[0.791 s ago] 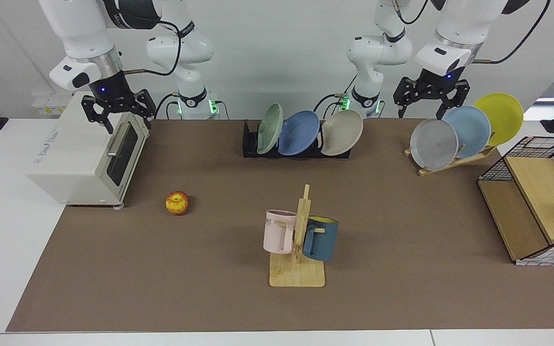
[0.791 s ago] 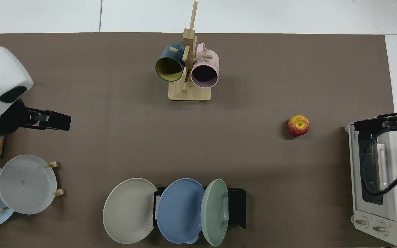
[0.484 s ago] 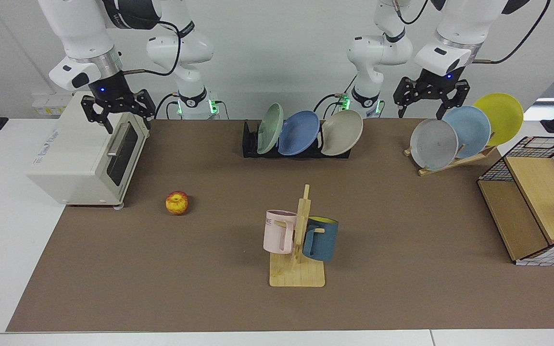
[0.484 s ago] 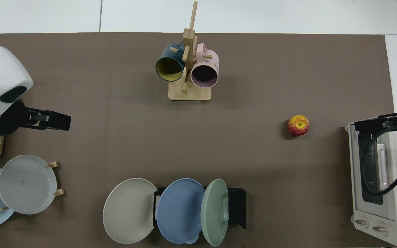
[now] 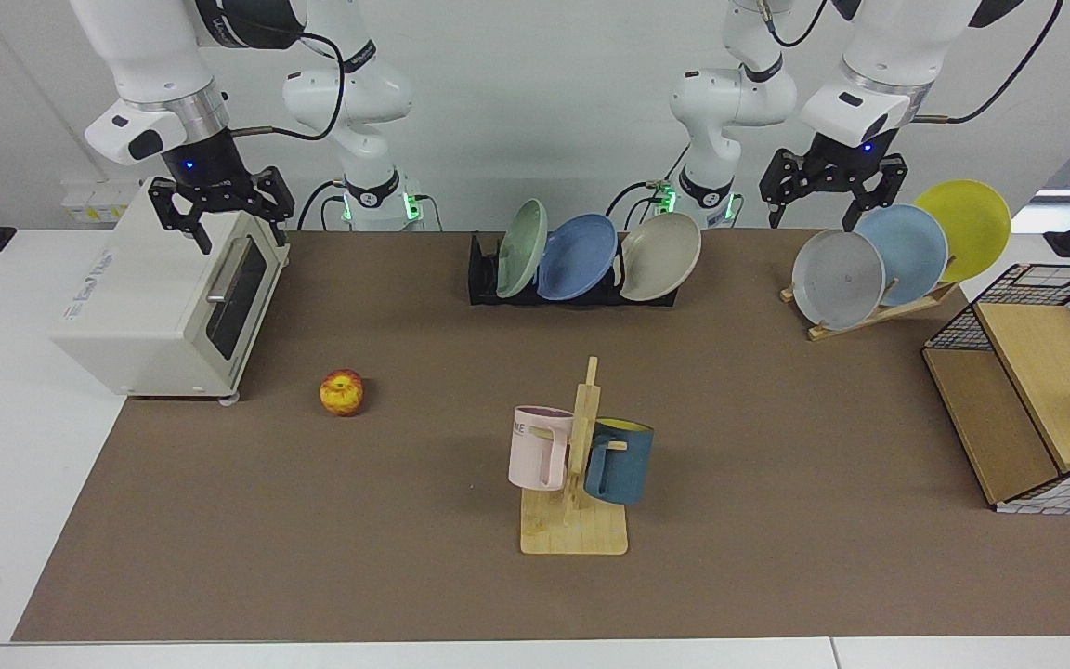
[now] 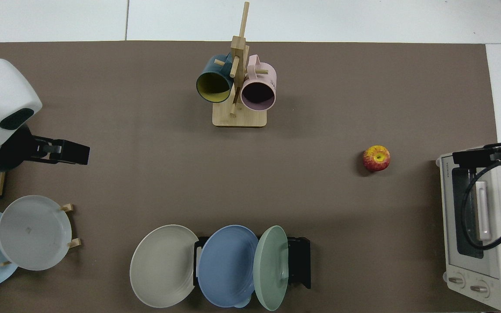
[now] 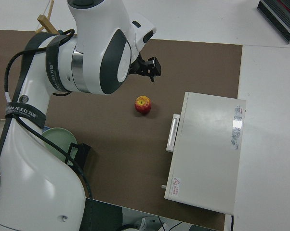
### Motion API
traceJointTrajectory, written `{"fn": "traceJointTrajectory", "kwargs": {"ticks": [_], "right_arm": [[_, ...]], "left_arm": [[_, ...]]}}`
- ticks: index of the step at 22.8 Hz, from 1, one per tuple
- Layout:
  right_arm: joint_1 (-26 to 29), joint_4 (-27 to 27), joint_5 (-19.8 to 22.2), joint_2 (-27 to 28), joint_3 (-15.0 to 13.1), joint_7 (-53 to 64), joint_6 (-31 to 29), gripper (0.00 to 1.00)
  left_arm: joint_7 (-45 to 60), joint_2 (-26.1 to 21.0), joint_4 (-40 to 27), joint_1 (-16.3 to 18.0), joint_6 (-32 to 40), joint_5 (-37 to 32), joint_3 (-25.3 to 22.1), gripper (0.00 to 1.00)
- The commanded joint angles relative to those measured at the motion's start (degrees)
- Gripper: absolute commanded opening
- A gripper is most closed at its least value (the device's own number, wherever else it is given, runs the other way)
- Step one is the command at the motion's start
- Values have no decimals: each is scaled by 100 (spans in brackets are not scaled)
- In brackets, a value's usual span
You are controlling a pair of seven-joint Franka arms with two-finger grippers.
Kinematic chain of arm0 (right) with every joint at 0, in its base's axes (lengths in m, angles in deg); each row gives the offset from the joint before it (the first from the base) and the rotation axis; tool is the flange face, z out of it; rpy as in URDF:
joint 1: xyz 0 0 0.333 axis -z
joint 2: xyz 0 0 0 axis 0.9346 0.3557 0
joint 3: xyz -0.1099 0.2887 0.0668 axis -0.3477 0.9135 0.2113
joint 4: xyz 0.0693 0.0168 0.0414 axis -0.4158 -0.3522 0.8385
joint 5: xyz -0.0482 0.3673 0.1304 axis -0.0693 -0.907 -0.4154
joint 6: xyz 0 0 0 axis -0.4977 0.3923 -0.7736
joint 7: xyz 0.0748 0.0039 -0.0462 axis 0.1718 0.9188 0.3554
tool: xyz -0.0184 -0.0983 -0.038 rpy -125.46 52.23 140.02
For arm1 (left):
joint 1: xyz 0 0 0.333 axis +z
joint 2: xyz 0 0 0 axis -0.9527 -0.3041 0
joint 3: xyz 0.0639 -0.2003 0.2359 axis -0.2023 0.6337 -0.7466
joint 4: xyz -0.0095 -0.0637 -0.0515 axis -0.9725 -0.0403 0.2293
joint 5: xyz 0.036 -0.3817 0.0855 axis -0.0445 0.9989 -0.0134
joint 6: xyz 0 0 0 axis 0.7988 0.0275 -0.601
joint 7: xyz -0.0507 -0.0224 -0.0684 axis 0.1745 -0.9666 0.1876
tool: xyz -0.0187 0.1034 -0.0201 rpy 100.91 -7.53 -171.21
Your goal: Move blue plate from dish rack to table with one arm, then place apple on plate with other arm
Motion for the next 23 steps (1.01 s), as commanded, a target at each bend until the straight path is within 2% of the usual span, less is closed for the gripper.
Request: {"fn": "traceJointTrajectory", "kwargs": {"ticks": [1,10,23], "right_arm": [[33,-69,-65,184,42,111,-368,100],[-196,-78,-22,650,86,-205,-1001,100],[-64,-228,-39,642,77,-188,-887,100]], "left_arm": [[-81,119,-102,33,42,-54,2,100],[-81,119,-102,33,42,-54,2,100],[-81,119,-110,33,42,-54,2,100]]}}
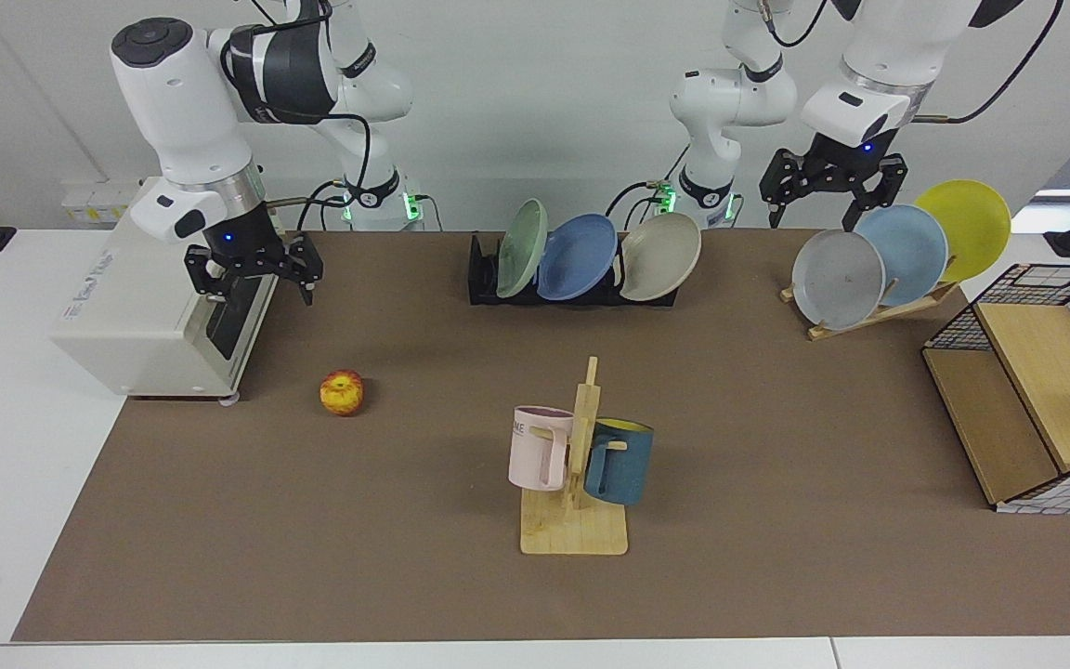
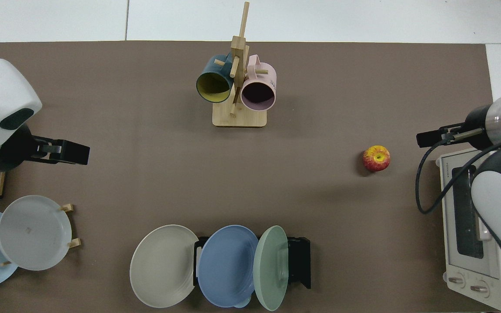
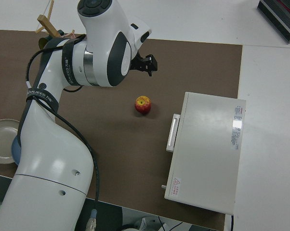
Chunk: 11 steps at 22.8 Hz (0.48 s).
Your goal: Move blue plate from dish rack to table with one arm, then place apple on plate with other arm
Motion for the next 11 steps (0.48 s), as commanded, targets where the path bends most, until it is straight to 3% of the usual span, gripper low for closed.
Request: {"fn": "traceJointTrajectory", "kwargs": {"ticks": [1,11], "right_arm": [[94,-102,-31,-84,21,-72,0,100],[94,-225,-48,-145,21,-81,9,100]], "left_arm": [[-81,119,-110,33,42,-54,2,100],[-81,119,-102,33,42,-54,2,100]]}}
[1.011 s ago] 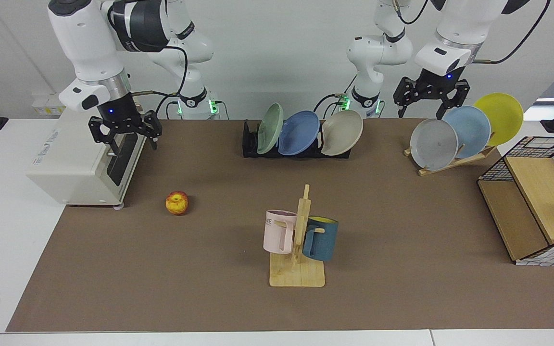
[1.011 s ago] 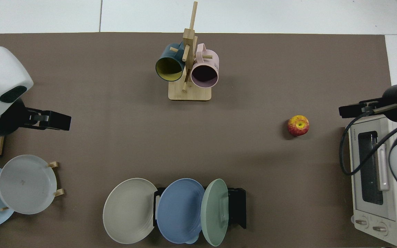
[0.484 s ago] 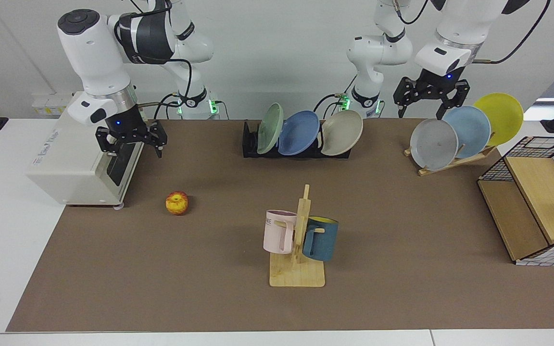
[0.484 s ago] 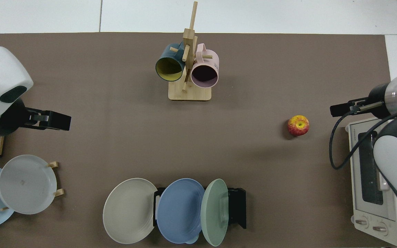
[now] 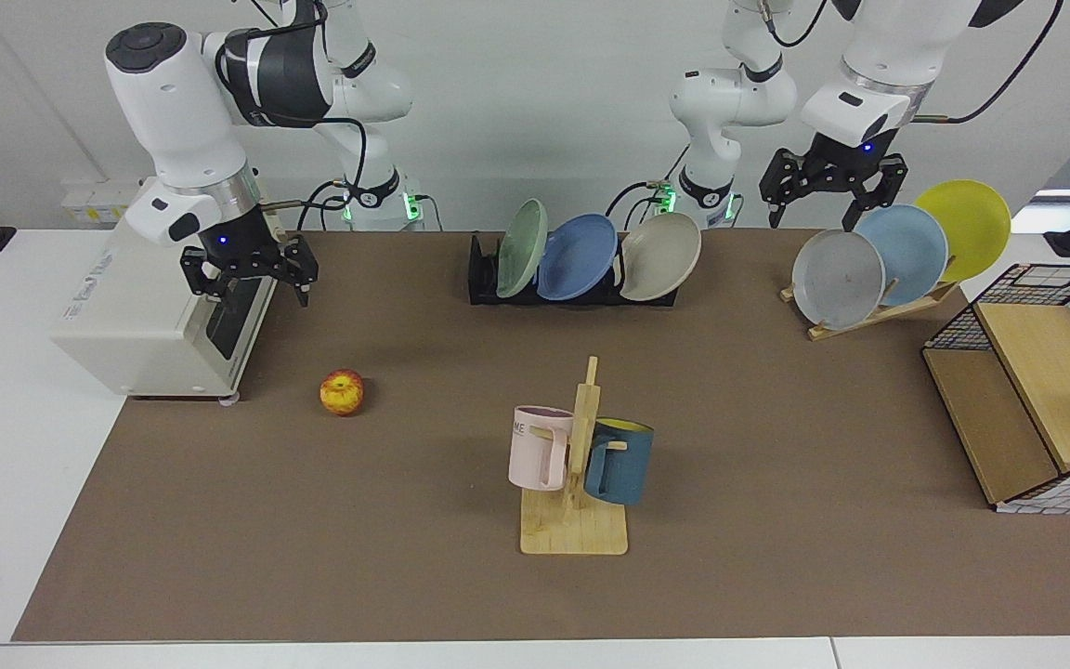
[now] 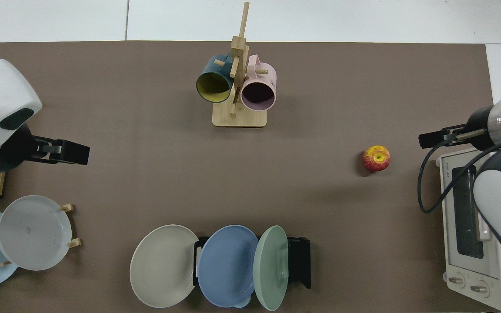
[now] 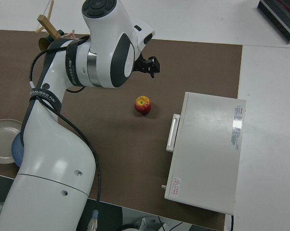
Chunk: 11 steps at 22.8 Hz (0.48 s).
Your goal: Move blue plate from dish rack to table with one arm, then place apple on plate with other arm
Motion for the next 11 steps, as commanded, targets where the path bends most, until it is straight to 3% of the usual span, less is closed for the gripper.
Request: {"fn": "traceJointTrajectory", "kwargs": {"ticks": [1,7,11], "right_arm": [[67,-181,-48,-145,47,-81,7,100],[50,-295,-101,-145,47,-89,-37,100],[-108,-620,-128,-74,55,-142,-510,100]], "left_arm": [[-81,119,-110,33,42,-54,2,100],[-81,119,-110,33,42,-54,2,100],[-81,119,-110,33,42,-54,2,100]]}}
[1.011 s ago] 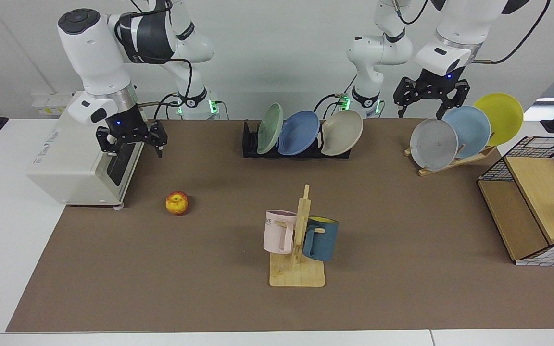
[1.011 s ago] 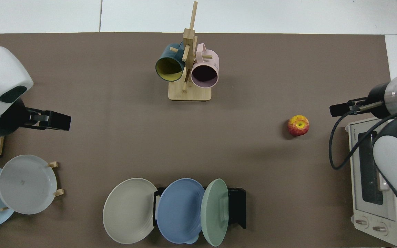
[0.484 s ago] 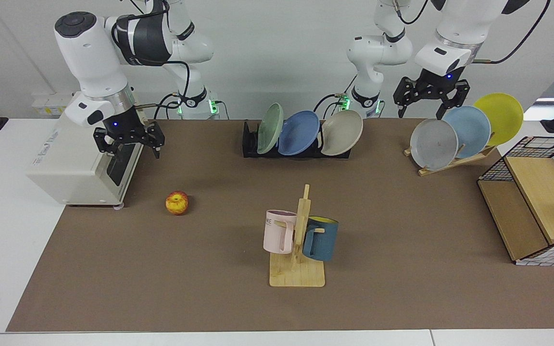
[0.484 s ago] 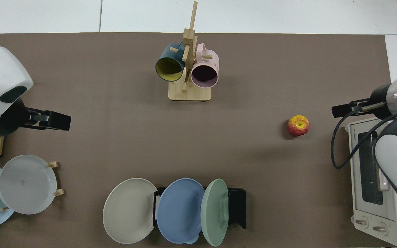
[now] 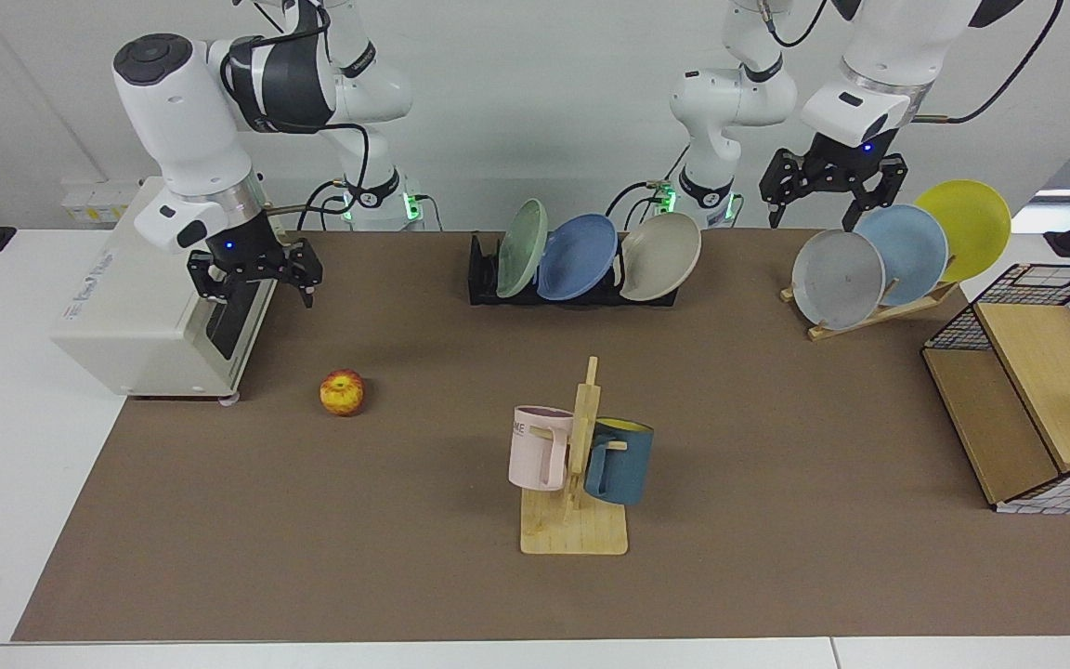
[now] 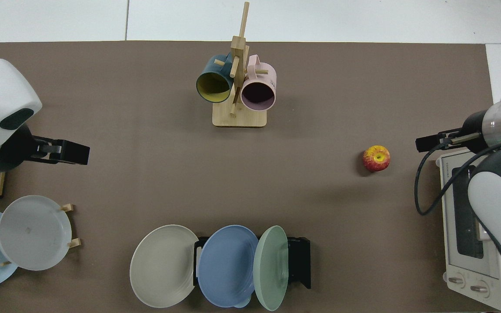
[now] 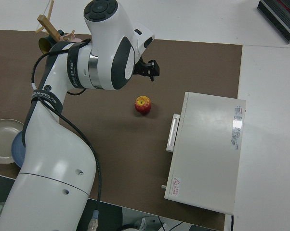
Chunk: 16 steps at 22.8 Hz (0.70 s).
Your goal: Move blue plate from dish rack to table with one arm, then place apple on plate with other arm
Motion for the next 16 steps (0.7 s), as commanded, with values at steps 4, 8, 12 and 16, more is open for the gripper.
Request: {"fn": "traceJointTrajectory", "kwargs": {"ticks": [4,8,12,16], "right_arm": [[-290,-633,-121,236,45,-193,-1158,100],[-300,-817,-121,482,36,-194,-1386,100],[-256,-1133,-121,720,36,-114,-1800,100],[-247,-1319,-121,842,36,-88,-2230,100]], "left_arm": [[-55,198,-119,16,384,-45,29,100],[-28,514,-644,-28,298,86,81,100],[-11,1155,-1857,-142,-361,657,160,100],[314,1393,-2841,-283,-984,868,537,99]]}}
